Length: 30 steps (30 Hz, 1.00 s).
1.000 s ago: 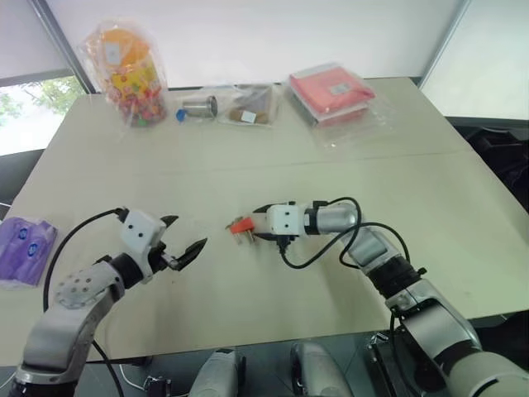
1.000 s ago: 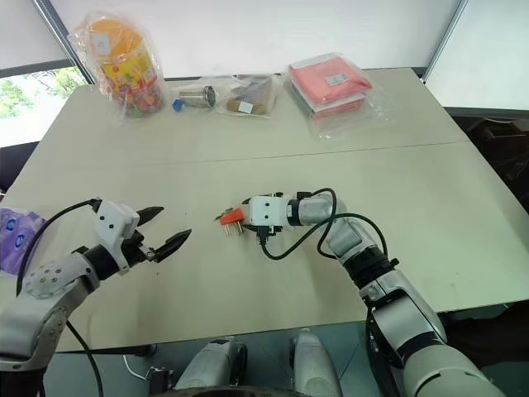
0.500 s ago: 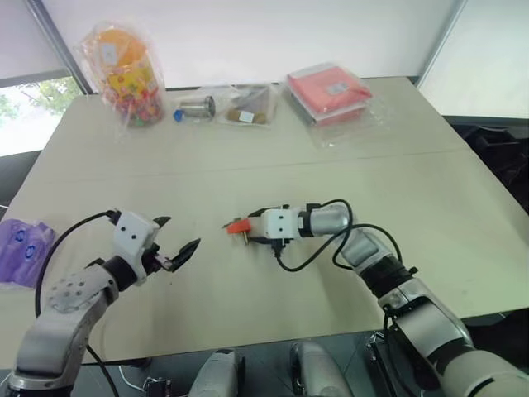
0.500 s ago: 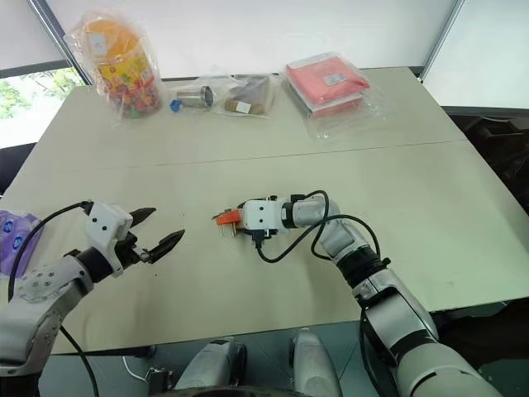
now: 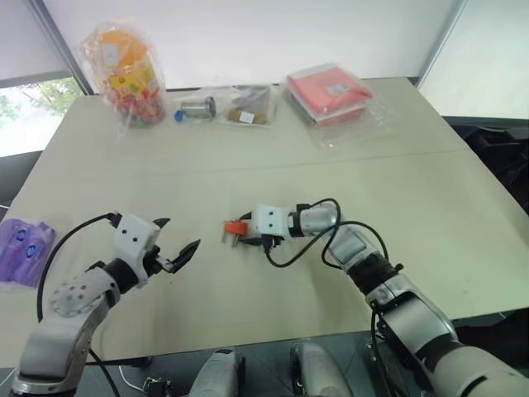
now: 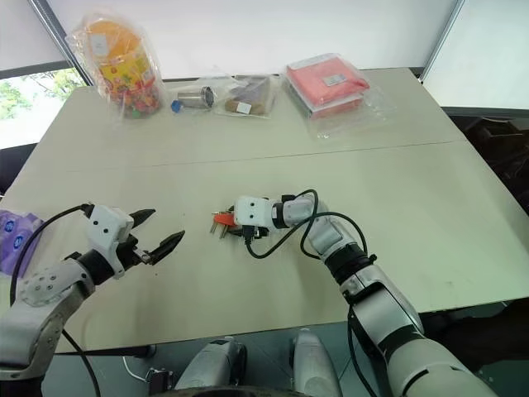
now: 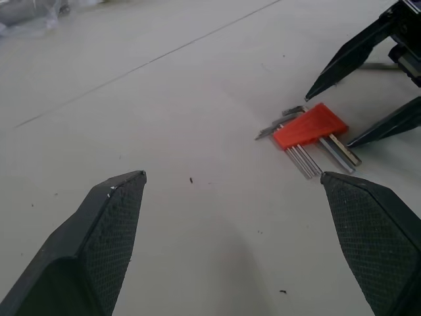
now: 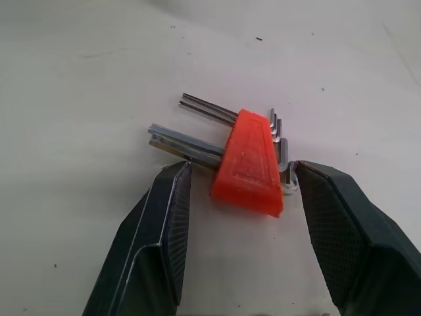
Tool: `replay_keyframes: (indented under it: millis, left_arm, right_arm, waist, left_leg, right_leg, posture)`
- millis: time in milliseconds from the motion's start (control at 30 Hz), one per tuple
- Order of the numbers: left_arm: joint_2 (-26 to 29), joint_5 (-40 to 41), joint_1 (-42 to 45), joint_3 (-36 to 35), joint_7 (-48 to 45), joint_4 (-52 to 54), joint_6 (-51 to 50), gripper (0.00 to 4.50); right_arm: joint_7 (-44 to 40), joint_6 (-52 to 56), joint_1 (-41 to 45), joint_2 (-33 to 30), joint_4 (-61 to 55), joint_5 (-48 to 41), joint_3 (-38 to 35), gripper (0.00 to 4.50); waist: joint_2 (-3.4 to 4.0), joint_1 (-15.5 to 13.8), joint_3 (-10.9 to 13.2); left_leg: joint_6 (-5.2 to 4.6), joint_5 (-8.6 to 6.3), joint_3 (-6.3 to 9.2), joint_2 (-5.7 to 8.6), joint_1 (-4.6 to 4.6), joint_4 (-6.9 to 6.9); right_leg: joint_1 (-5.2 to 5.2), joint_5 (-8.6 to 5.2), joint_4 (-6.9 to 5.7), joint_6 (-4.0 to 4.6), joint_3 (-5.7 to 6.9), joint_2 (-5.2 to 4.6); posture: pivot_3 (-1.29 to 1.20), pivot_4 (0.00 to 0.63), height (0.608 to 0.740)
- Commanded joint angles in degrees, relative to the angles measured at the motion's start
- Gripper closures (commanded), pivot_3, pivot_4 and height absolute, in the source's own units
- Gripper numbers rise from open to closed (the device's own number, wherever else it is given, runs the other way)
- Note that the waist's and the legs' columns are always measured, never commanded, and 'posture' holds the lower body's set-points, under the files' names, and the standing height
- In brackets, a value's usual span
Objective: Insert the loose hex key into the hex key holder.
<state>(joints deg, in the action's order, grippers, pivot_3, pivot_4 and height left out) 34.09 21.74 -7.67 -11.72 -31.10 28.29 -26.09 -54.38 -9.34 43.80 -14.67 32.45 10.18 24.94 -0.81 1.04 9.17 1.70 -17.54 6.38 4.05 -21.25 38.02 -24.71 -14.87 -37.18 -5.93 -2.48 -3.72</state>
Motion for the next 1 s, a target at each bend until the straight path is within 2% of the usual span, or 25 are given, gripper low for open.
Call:
replay_keyframes:
  millis: [33, 300, 767, 933, 1000]
  left_arm:
    - [-0.44, -0.89, 0.20, 0.57, 0.42, 2.17, 1.28, 0.05]
    - [-0.91, -2.04, 0.24, 1.21, 0.82, 2.20, 1.77, 0.05]
    - [-0.25, -2.65, 3.05, 0.59, 0.47, 0.81, 1.50, 0.05]
    - [-0.31, -1.62, 3.02, -0.88, 0.51, 0.88, 0.83, 0.00]
    - [-0.38, -0.63, 2.94, -1.64, 0.31, 0.97, 0.24, 0.00]
  right_arm:
    - [0.49, 2.00, 1.48, -0.69, 5.89, 1.13, -0.62, 1.94]
    - [1.11, 2.59, 2.01, -1.25, 10.66, 1.61, -0.45, 1.94]
    - [0.33, 5.96, 0.37, -0.95, 9.88, 0.85, -0.14, 1.94]
    - [-0.05, 6.12, 0.22, -0.92, 9.88, 0.74, 0.03, 3.49]
    - [0.02, 6.26, 0.28, -0.84, 9.98, 0.65, -0.03, 3.48]
  waist:
    - [0.01, -0.14, -0.01]
    - [0.11, -0.47, -0.10]
    - [0.13, -0.53, -0.11]
    - [0.17, -0.42, -0.13]
    - [0.17, -0.43, -0.13]
  left_leg:
    - [-0.08, -0.04, 0.01, 0.00, 0.03, 0.00]
    - [-0.11, -0.06, 0.05, 0.04, 0.38, 0.00]
    - [-0.14, -0.09, 0.10, 0.06, 0.84, -0.12]
    - [-0.15, -0.09, 0.13, 0.06, 0.94, -0.13]
    - [-0.15, -0.09, 0.16, 0.06, 0.95, -0.13]
  right_leg:
    - [0.04, 0.00, 0.00, 0.00, 0.00, 0.00]
    - [0.42, 0.00, 0.02, 0.00, 0.03, -0.03]
    - [0.88, -0.01, 0.10, 0.01, 0.04, -0.05]
    - [1.00, -0.01, 0.14, 0.01, 0.07, -0.04]
    - [1.01, -0.01, 0.13, 0.01, 0.07, -0.04]
  posture:
    - [0.00, 0.150, 0.740]
    - [0.00, 0.150, 0.740]
    - [0.00, 0.150, 0.740]
    - [0.00, 0.150, 0.740]
    - [0.00, 0.150, 0.740]
